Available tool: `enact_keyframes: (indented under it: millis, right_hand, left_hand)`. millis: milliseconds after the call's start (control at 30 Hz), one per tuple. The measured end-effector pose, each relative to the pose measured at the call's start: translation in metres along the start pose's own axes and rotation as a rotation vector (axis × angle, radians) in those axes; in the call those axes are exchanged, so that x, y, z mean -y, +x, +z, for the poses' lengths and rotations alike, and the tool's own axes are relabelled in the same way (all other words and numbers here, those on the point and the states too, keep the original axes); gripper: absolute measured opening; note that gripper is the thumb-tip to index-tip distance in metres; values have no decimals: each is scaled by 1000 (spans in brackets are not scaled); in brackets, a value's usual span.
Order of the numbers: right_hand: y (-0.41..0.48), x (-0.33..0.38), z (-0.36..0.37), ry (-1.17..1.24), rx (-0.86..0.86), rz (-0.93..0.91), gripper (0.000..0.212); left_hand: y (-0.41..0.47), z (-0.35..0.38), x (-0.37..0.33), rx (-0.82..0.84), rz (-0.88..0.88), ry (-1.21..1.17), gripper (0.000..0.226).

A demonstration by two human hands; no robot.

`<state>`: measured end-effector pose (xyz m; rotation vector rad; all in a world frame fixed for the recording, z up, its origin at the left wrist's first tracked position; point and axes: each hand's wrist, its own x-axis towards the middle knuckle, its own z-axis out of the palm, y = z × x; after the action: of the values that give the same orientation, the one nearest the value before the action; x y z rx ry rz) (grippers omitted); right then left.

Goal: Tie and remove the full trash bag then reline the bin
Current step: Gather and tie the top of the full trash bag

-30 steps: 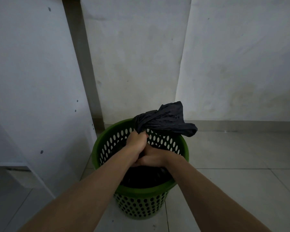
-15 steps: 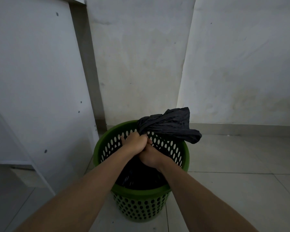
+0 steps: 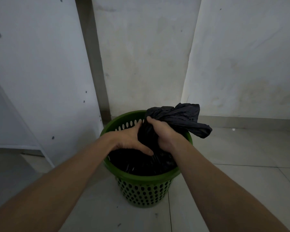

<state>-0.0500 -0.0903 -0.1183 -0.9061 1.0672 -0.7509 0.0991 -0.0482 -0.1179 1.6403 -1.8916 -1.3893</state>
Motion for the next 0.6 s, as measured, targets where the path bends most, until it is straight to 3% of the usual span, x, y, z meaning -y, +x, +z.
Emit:
enact_keyframes:
  millis: [33,167,267,333,367,500,533,600]
  right_hand:
    - [1,4,3,30,-56,-2,49]
    - [2,16,23,-93,-112,-12,48]
    - [2,23,28,-323,-118,-35,45]
    - [-1,29,25,-567,-137,-85,41]
    - [-4,33,20,-712,-159,-102,47]
    - [-25,57,-9,-1090,-125,-83,56]
    - [-29,62,-17,-1170,-138,-196,48]
    - [-32,66,-27,-1289,-162,-641,24]
  left_hand:
    - [4,10,-1,-55,43,5,137]
    - [25,43,-8,-391,187,-33,85]
    - [29,48,-9,-425,152,-133,55]
    - [27,47,-10,-446,113,-293,19]
    - [26,46,-11,-464,101,-377,12]
    - [27,45,-16,-483,-23,-531,22]
    - [28,44,-17,-493,-55,-536,26]
    - [30,44,-19,-504,-81,-516,26]
